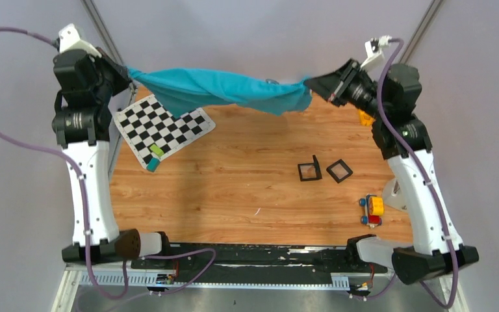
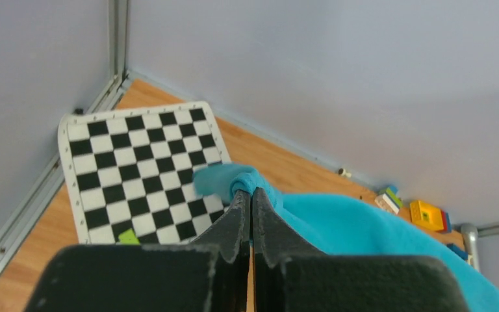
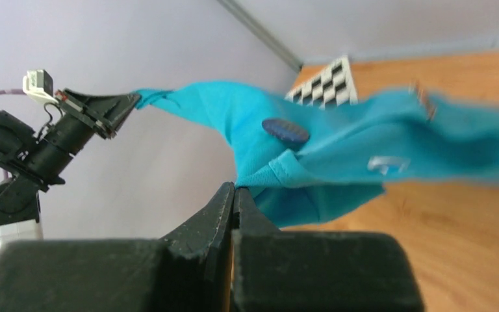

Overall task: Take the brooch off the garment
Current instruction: Flatten out the clothes at the center of the board.

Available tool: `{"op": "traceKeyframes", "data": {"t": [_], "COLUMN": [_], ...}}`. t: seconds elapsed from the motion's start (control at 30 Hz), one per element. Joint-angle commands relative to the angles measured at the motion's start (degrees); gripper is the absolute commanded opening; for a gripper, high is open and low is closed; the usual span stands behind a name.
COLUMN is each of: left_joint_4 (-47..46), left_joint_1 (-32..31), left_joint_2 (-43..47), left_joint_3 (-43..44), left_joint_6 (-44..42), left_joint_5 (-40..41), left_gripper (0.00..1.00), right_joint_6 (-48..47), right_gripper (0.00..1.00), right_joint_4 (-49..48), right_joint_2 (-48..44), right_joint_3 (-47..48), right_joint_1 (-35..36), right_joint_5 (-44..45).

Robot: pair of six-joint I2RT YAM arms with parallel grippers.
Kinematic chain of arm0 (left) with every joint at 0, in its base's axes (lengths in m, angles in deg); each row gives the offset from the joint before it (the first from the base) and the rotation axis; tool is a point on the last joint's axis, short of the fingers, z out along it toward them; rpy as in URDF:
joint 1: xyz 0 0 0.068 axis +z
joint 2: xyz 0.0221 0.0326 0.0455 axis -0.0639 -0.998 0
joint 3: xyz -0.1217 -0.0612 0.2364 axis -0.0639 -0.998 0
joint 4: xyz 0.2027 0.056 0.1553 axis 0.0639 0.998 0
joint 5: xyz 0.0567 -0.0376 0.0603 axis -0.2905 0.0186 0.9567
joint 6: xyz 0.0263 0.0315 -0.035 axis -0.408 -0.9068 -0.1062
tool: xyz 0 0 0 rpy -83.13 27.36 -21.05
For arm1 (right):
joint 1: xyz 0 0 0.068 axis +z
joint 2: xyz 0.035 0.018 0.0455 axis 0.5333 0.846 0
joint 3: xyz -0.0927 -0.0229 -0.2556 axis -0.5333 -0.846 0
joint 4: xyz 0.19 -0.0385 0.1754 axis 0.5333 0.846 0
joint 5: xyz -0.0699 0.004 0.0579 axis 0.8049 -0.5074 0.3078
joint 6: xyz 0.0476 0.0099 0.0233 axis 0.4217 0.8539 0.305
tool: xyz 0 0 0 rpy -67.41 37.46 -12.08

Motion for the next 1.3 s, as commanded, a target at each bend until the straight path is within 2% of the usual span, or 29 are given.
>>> {"op": "traceKeyframes", "data": {"t": [0.0,0.07,0.1,0.2,0.37,0.43,0.47,0.5,0.53,0.57,0.63,0.67,0.7,0.8,0.97,1.03,1.27], "left_joint_4": [-3.35,-4.72,-5.80,-6.72,-6.85,-7.95,-8.63,-8.96,-9.89,-10.34,-12.06,-13.52,-14.35,-17.33,-19.56,-21.50,-27.24], "left_joint_1": [0.85,0.93,0.91,0.89,0.91,0.89,0.89,0.89,0.89,0.93,0.90,0.89,0.87,-0.66,-13.93,-17.03,-19.36], "left_joint_2": [11.26,16.41,19.86,26.13,38.64,43.09,45.72,46.94,48.81,49.50,50.28,49.65,49.04,43.35,33.92,29.04,18.13], "left_joint_3": [-15.27,-24.45,-30.53,-41.08,-60.16,-65.96,-69.03,-70.16,-72.10,-72.79,-74.16,-74.46,-74.55,-73.82,-71.83,-72.08,-74.05], "left_joint_6": [1.20,2.15,2.45,3.97,8.34,9.30,9.59,9.74,9.67,9.23,7.37,6.60,4.42,1.90,-2.29,-2.30,-2.62], "left_joint_5": [2.23,3.28,3.53,6.11,9.82,10.84,11.74,12.00,11.84,10.69,6.74,4.55,-1.00,-8.99,-2.99,-2.12,-1.25], "left_gripper": [0.00,0.00,0.00,0.00,0.00,0.02,0.13,0.47,0.63,0.84,0.98,0.99,0.99,0.93,0.92,0.92,0.92], "right_joint_6": [8.16,10.67,10.92,9.26,5.43,3.28,2.08,0.89,0.01,-0.93,-2.79,-3.49,-4.17,-6.39,-10.55,-10.84,-9.25], "right_gripper": [0.00,0.00,0.00,0.00,0.00,0.08,0.22,0.43,0.61,0.69,0.74,0.74,0.75,0.76,0.78,0.79,0.76], "right_joint_4": [-8.58,-11.34,-12.51,-13.87,-12.34,-11.04,-10.25,-9.07,-7.06,-5.98,-4.68,-4.17,-3.90,-4.10,-3.67,-2.05,0.77], "right_joint_2": [-8.18,-12.48,-14.31,-19.29,-24.30,-24.51,-24.45,-24.34,-24.32,-24.25,-23.80,-23.15,-22.34,-16.81,-1.82,3.82,14.38], "right_joint_3": [-21.58,-34.17,-38.58,-49.62,-62.73,-65.18,-65.89,-66.13,-66.07,-65.75,-64.70,-63.83,-62.99,-59.34,-50.34,-47.01,-43.38], "right_joint_1": [0.56,1.52,2.74,9.22,20.61,22.21,22.28,22.29,22.29,22.29,22.29,22.29,22.29,22.29,21.94,21.94,21.70], "right_joint_5": [-7.93,-10.00,-10.27,-7.77,-1.34,-0.80,-0.40,0.91,2.99,5.60,10.29,13.18,15.87,24.99,32.34,34.72,40.92]}}
